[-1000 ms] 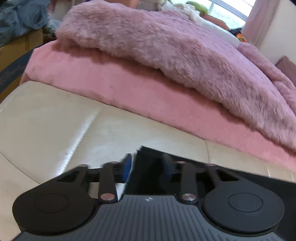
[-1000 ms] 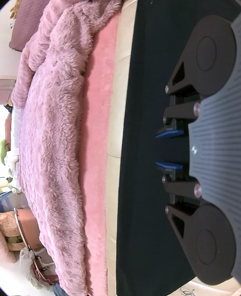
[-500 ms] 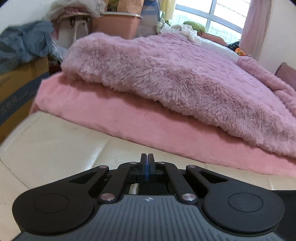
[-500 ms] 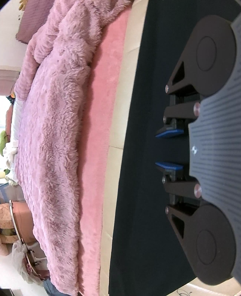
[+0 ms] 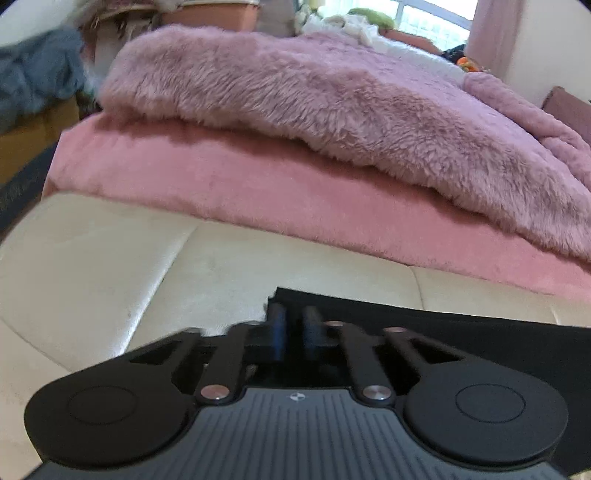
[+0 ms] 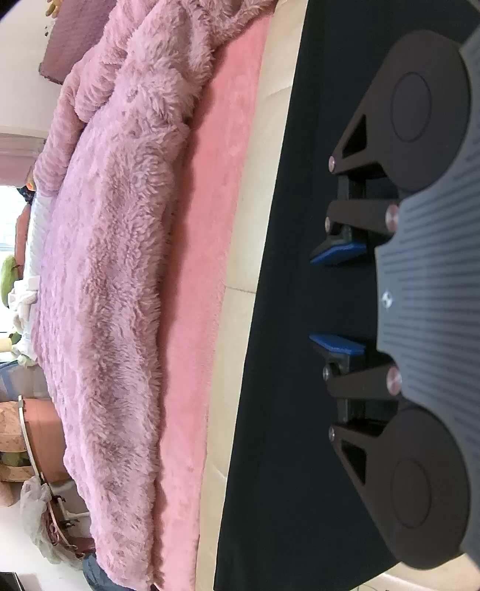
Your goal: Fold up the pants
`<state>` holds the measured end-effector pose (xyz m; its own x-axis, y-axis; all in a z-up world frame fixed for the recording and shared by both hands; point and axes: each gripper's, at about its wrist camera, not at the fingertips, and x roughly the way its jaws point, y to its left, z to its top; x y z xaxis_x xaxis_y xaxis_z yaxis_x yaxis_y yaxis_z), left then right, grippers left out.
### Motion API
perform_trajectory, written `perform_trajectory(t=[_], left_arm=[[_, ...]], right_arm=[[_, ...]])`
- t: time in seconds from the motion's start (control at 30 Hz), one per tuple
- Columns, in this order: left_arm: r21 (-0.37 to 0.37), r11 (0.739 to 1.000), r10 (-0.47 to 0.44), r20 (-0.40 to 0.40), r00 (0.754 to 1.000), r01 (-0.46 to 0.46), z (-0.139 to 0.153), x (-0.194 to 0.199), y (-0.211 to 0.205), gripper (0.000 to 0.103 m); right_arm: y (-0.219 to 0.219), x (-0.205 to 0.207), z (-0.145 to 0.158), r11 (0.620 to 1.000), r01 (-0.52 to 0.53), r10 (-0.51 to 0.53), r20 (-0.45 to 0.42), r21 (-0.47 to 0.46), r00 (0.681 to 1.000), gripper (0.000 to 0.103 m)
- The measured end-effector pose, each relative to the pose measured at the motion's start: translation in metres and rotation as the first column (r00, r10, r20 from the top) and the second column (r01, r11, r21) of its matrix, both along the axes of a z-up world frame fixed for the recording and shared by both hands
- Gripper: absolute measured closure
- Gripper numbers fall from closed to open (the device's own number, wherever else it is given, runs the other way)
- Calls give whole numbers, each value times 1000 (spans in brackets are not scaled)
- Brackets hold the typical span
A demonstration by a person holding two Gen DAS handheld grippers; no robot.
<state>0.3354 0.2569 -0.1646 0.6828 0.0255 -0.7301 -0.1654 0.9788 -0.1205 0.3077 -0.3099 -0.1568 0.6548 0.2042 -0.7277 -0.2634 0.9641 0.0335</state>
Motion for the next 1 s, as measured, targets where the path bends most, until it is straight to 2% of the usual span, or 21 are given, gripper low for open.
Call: perform_trajectory(t=[0.13, 0.43, 0.57, 0.67, 0.7, 0.73, 0.8, 0.83, 0.9, 1.0], left_arm=[[43, 999, -17, 20, 1000, 16, 5, -2, -4, 103], [119, 993, -28, 108, 994, 15, 35, -6, -14, 103], [153, 988, -27, 35, 999, 22, 17, 9, -14, 103], [142, 989, -24, -10, 1000, 25, 5, 15, -15, 103], [144, 989, -21, -17, 1000, 24, 3, 16, -15, 99], [148, 989, -12, -21, 1000, 15, 2, 16, -15, 94], [143, 990, 12, -4, 1000, -11, 7, 11, -16, 92], [133, 991, 10, 11, 1000, -11, 10, 7, -18, 92], [119, 992, -42, 20, 999, 39, 16, 0, -27, 92], [95, 988, -120, 16, 993, 118, 19, -10, -45, 92]], right_arm=[[4, -1, -2, 1000, -10, 10, -2, -5, 1000, 64], [8, -4, 2, 999, -29, 29, 14, -15, 999, 65], [11, -2, 6, 999, -38, 39, 31, -13, 999, 65], [17, 0, 8, 998, -62, 61, 28, 5, 998, 65], [20, 0, 8, 997, -80, 79, 29, 17, 996, 65], [25, 1, 9, 993, -109, 108, 28, 34, 994, 66], [37, 1, 9, 982, -178, 177, 25, 56, 984, 77], [46, 2, 7, 973, -223, 222, 22, 63, 975, 86], [67, 7, 2, 950, -308, 308, 11, 50, 951, 89], [89, 23, -4, 950, -314, 314, 36, -4, 949, 89]])
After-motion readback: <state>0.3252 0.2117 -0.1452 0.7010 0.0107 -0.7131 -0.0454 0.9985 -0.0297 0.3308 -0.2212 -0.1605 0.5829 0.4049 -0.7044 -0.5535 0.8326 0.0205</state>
